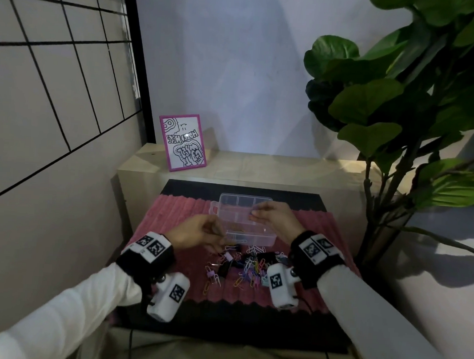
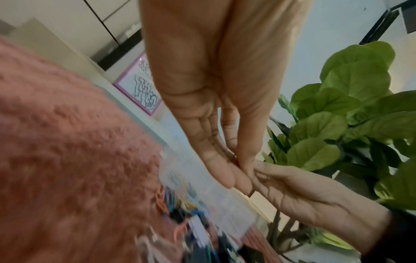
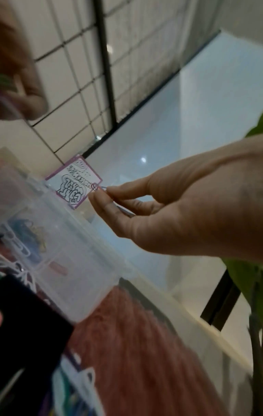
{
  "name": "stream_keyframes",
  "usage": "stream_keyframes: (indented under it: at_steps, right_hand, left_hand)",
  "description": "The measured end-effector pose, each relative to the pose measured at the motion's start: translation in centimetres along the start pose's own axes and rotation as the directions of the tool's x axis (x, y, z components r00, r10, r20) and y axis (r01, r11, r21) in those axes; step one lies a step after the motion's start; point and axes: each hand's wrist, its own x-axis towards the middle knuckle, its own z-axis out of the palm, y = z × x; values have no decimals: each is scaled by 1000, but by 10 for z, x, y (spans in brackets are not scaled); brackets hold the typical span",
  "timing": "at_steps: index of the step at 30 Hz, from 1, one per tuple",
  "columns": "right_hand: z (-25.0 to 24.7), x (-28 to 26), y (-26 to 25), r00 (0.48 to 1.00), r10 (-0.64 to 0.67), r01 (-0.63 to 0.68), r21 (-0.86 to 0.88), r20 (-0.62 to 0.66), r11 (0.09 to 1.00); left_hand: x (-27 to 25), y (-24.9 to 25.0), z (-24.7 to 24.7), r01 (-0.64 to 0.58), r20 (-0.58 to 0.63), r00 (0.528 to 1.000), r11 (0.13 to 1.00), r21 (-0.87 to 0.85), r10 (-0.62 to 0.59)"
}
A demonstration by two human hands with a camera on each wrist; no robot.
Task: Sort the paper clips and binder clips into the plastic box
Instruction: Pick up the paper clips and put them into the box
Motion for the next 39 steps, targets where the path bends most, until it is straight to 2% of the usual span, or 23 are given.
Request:
stream_keyframes:
  at_steps: [1,3,5,7,9,11,14,17,19,21,24,26,28,30,32,35,39]
  right_hand:
    - [5,4,-1,1000,-19,18,-187,-5,982]
    - [14,6,-1,997,-73,72,-562,21,824]
    - [21,0,1,987,-137,158,-724,88,671]
    - [25,-10,3,960,-223,272,-765,171,584]
    - [25,-18,7,926,-237,376,-751,293,543]
    - [21,-24,11,907,-182,419,-780,379,464]
    - [17,-31,11,911,-96,410,-860,400,305]
    - [15,-33,11,897,3,431,-877,442,212]
    - [14,-34,13,880,80,451,-875,469,174]
    - [13,-36,16,867,129,459,-871,482,174]
    - [13,-37,21,858,110,477,-858,502,194]
    - [14,-37,21,853,107,486,-852,511,196]
    - [15,-36,21,846,114,496,-848,520,188]
    - [17,-35,19,848,133,481,-850,513,216]
    - [18,-33,17,855,158,441,-853,494,279]
    - [16,-33,16,861,157,403,-838,484,368]
    - [5,-38,13,903,97,314,-797,418,516]
  left_hand:
    - [3,-1,-6,2,-39,999,1000,-4,-2]
    - [11,-2,-17,-11,-101,995,999,43,16]
    - [21,0,-26,-20,-169,985,991,135,43]
    - [33,6,-32,-12,-235,969,964,264,77]
    - [46,14,-35,0,-239,966,929,370,95]
    - [60,17,-36,19,-209,974,896,443,83]
    - [75,15,-31,44,-160,986,838,543,51]
    - [78,9,-22,22,-79,996,798,602,32]
    - [75,5,-18,14,-75,996,775,632,43]
    - [66,2,-17,-26,-104,987,758,652,123]
    - [41,-1,-16,-76,-164,957,750,657,241]
    - [22,-6,-17,-74,-211,941,770,633,264]
    - [6,-15,-17,-59,-193,955,782,620,225]
    - [-3,-23,-13,-66,-102,979,746,663,177]
    - [-5,-28,-6,-102,-34,984,714,693,173]
    - [3,-36,5,-144,4,982,733,665,189]
    - [19,-40,14,-28,8,999,658,752,34]
